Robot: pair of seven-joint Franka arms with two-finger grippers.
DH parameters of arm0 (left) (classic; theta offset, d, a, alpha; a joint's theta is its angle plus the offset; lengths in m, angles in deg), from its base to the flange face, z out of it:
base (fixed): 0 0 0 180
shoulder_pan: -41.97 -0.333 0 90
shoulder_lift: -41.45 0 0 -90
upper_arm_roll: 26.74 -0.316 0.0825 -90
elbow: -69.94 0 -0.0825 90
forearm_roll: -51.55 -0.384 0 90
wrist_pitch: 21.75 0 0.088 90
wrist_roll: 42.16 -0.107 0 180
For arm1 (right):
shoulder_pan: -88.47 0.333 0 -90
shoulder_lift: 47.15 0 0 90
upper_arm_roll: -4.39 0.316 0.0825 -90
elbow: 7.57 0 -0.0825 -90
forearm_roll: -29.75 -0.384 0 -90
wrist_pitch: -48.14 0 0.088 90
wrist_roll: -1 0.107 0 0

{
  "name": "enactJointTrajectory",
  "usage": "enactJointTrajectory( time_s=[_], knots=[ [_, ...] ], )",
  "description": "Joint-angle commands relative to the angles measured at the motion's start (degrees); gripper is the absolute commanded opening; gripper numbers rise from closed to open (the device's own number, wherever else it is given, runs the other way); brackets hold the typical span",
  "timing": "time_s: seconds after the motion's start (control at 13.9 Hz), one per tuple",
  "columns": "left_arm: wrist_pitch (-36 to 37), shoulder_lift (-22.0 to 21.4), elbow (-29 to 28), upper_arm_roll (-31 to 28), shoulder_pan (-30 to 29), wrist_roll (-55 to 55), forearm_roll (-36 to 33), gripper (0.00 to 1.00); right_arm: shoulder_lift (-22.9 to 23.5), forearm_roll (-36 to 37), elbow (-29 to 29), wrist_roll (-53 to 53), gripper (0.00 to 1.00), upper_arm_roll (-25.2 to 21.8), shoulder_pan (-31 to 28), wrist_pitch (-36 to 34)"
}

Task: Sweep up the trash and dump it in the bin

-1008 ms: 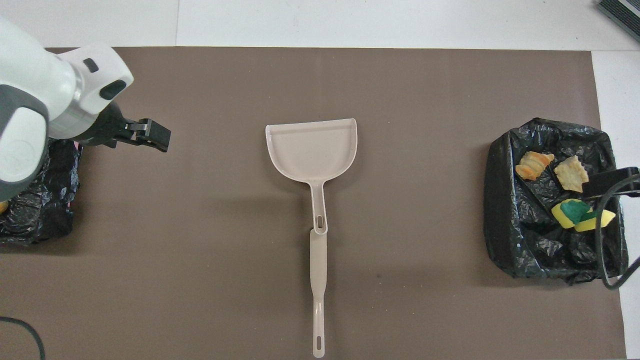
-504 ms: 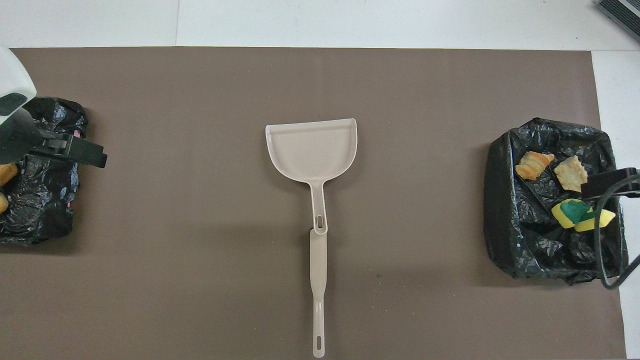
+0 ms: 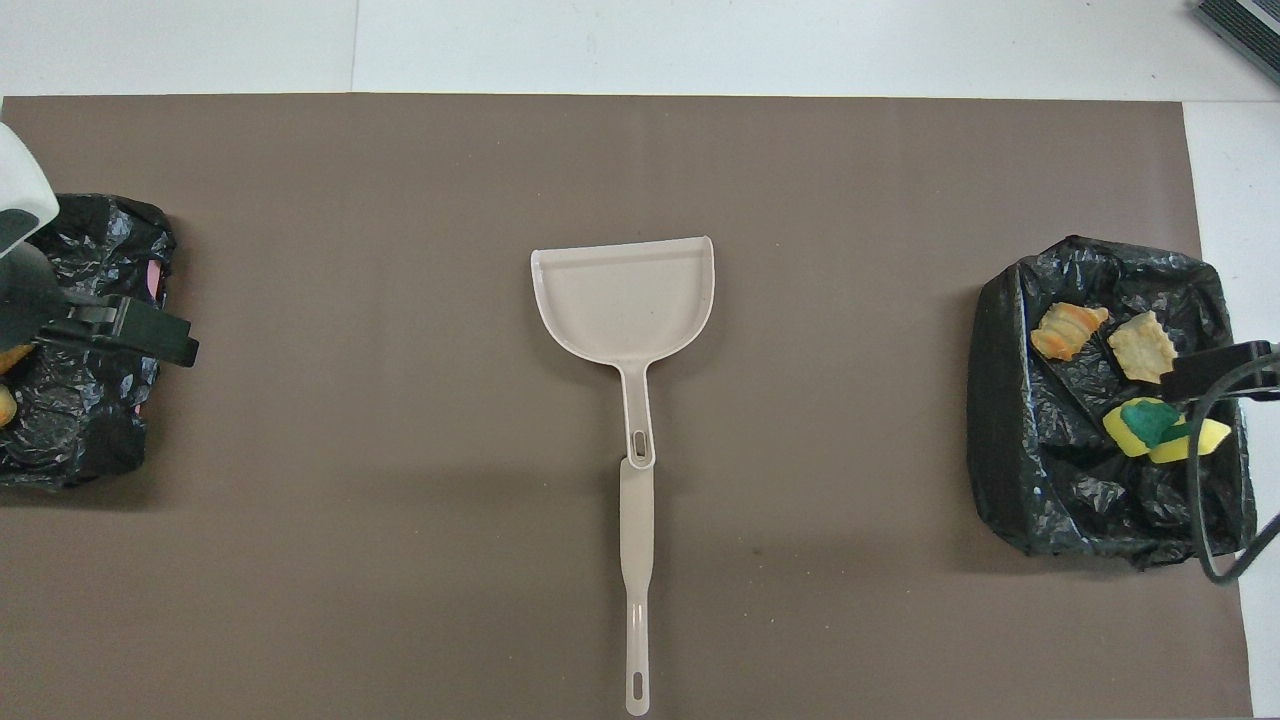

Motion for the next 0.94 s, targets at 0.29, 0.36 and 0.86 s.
enactJointTrajectory(
  time_s=[0.29, 0.36, 0.86],
  knots=[
    [1.5, -2.8, -0.4, 1.3, -3.7, 0.3, -1.4, 1.00, -1.4, 0.2, 1.4, -1.8, 1.00, 0.1, -0.8, -0.5],
    [1.7, -2.8, -0.4, 1.3, -3.3, 0.3, -1.4, 1.00, -1.4, 0.2, 1.4, -1.8, 1.00, 0.1, -0.8, -0.5],
    [3.1, -3.5, -0.4, 0.8, -4.0, -0.3, -1.4, 1.00, -2.0, 0.2, 2.6, -1.8, 1.00, 0.1, -0.8, 0.2]
  ],
)
